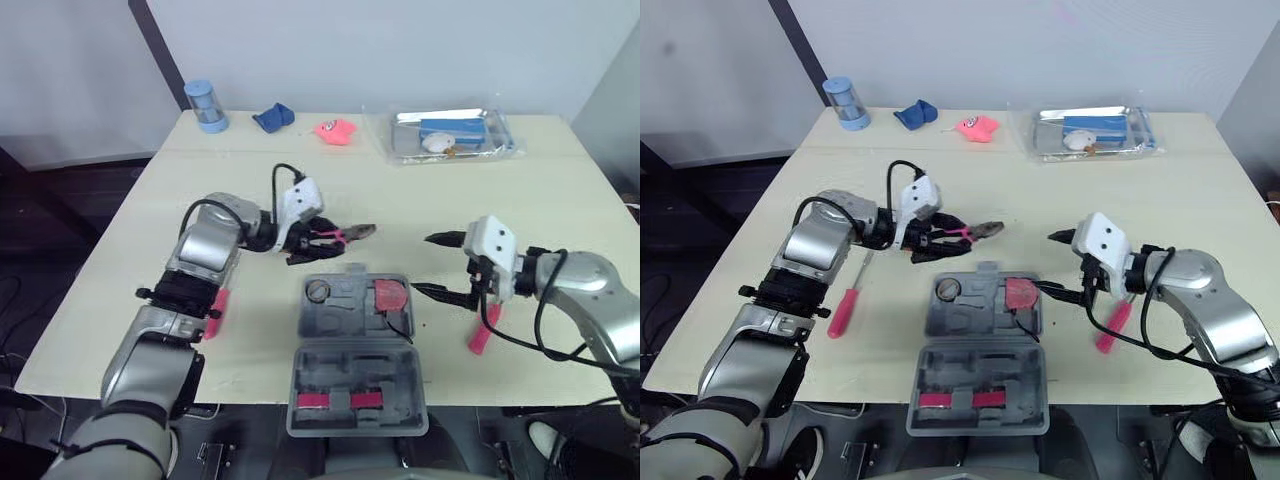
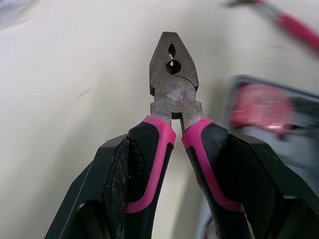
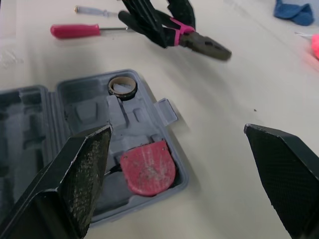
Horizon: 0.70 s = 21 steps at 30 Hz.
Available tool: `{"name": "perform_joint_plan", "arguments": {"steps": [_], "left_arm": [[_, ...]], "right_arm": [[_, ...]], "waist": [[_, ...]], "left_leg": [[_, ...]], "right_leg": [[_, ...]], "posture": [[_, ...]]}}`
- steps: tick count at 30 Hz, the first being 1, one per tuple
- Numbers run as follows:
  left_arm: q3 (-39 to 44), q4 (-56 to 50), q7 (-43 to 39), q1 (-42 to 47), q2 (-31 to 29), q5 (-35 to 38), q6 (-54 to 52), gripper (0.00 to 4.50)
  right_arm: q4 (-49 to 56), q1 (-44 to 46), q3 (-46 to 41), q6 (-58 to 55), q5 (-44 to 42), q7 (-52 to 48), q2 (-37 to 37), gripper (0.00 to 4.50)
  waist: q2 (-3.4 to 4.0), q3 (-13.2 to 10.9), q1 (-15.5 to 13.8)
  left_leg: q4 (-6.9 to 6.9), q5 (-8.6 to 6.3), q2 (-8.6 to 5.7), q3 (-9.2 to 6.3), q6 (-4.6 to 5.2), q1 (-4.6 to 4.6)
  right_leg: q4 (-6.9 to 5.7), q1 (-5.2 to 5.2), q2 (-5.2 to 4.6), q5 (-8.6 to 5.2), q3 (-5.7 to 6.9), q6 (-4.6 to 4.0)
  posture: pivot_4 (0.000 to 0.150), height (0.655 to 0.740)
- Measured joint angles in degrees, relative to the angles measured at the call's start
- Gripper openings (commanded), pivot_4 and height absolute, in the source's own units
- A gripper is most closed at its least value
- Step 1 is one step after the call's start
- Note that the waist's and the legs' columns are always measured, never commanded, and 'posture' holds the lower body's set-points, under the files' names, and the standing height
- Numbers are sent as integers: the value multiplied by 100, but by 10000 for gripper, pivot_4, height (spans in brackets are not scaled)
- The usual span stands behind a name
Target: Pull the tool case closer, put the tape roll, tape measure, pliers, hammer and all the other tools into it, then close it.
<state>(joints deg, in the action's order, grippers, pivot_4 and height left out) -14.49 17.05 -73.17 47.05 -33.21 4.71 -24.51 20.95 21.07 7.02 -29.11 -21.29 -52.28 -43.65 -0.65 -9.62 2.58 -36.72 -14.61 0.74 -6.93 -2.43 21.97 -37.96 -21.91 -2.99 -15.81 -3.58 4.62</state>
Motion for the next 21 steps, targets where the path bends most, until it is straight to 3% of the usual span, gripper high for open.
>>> {"name": "perform_joint_plan", "arguments": {"steps": [12,14,19,21], "left_arm": [[-910,-523,-676,180,481,-39,262,24752],[-969,-519,-676,189,548,-61,267,24752],[-1032,-507,-632,255,654,-123,231,24752],[-1035,-507,-585,266,688,-132,229,24751]], "right_arm": [[-48,1500,1302,-1740,547,33,57,45000],[-26,1632,1503,-1929,608,13,76,45000],[-10,1799,1784,-2294,729,3,86,45000],[16,1823,1806,-2415,740,2,85,39292]], "waist": [[-1,-2,7],[0,-2,2],[-1,-2,-8],[0,-2,-6]], "left_leg": [[-15,0,0,-6,2,51],[-42,6,-2,-8,-9,94],[-46,12,-5,-8,-20,95],[-47,11,-5,-9,-18,95]], "right_leg": [[-15,-53,0,1,4,0],[-33,-89,0,1,4,-1],[-37,-89,-1,1,4,-1],[-38,-89,-1,1,4,-1]], "posture": [[1500,7400],[1500,7400],[1500,7400],[1500,7400]]}}
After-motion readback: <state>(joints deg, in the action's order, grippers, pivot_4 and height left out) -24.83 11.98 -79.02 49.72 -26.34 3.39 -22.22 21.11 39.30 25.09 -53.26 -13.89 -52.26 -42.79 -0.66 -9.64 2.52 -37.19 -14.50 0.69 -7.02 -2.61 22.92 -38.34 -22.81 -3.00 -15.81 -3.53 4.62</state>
